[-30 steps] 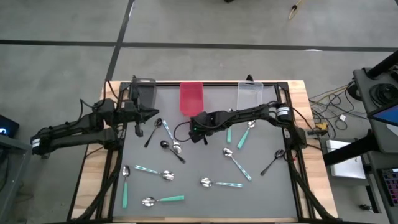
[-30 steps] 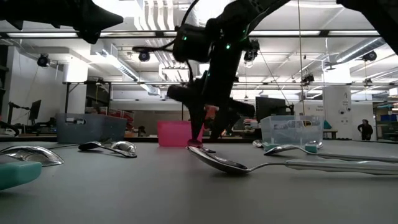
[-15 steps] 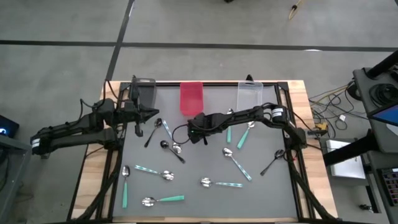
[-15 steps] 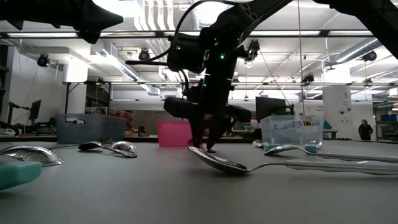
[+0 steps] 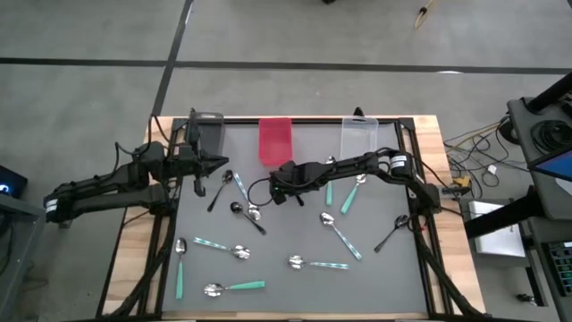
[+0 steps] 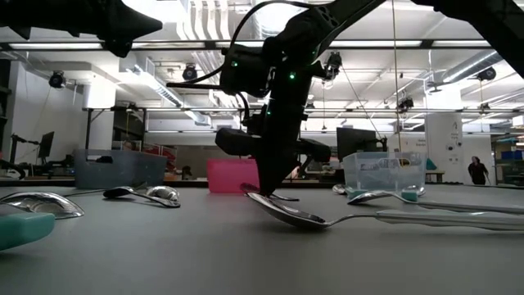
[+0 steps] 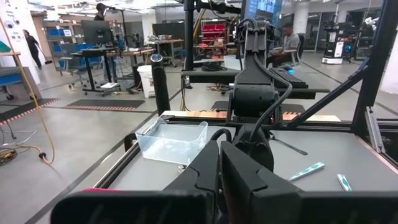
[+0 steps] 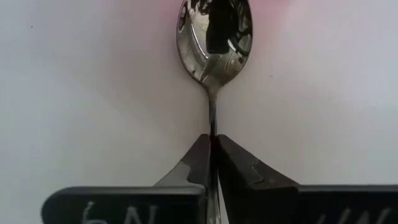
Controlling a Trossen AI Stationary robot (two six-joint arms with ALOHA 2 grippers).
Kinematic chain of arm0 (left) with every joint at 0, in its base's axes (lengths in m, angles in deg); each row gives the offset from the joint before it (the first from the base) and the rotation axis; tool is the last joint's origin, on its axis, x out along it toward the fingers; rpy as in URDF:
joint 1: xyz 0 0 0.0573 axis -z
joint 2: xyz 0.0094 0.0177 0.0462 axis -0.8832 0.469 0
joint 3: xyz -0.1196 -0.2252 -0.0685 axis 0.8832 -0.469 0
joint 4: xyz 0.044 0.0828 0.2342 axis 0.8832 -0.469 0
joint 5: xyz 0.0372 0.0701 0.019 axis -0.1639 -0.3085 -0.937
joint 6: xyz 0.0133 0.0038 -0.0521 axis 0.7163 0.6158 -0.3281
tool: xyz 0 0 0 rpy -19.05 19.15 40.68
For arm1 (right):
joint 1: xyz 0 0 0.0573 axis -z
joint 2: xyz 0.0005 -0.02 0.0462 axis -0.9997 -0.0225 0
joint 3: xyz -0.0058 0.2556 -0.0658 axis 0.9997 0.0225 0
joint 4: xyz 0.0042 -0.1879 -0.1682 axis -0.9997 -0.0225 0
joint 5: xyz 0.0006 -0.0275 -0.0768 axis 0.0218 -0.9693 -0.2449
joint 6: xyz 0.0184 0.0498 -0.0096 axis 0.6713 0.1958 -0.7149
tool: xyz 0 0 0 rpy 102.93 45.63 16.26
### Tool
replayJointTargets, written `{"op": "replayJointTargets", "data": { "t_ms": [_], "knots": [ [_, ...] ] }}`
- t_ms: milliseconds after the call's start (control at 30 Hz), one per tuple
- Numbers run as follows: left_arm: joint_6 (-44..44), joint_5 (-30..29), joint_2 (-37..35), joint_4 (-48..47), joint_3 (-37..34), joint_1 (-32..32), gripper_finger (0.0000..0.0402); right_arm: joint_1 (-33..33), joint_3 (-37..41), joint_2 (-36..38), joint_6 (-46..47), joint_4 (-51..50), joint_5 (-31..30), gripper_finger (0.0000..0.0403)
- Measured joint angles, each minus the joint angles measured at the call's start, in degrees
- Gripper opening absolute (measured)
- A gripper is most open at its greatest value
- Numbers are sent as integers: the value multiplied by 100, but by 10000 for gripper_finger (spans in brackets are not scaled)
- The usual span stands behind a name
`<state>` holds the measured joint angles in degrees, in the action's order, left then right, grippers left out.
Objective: Sort silverware by color (type)
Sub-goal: Put the black spoon into the transparent bin
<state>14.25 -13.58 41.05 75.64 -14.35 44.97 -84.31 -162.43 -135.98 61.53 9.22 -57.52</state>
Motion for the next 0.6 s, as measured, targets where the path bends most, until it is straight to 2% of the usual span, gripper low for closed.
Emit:
{"op": "replayJointTargets", "data": {
  "t_ms": [333, 600],
  "knots": [
    [0, 0, 0, 4, 0, 0, 0, -72, -15, 186, -180, -66, 275, 9],
    [0, 0, 0, 7, 0, -2, 0, -145, -263, 321, -695, -128, 355, 9]
  ]
}}
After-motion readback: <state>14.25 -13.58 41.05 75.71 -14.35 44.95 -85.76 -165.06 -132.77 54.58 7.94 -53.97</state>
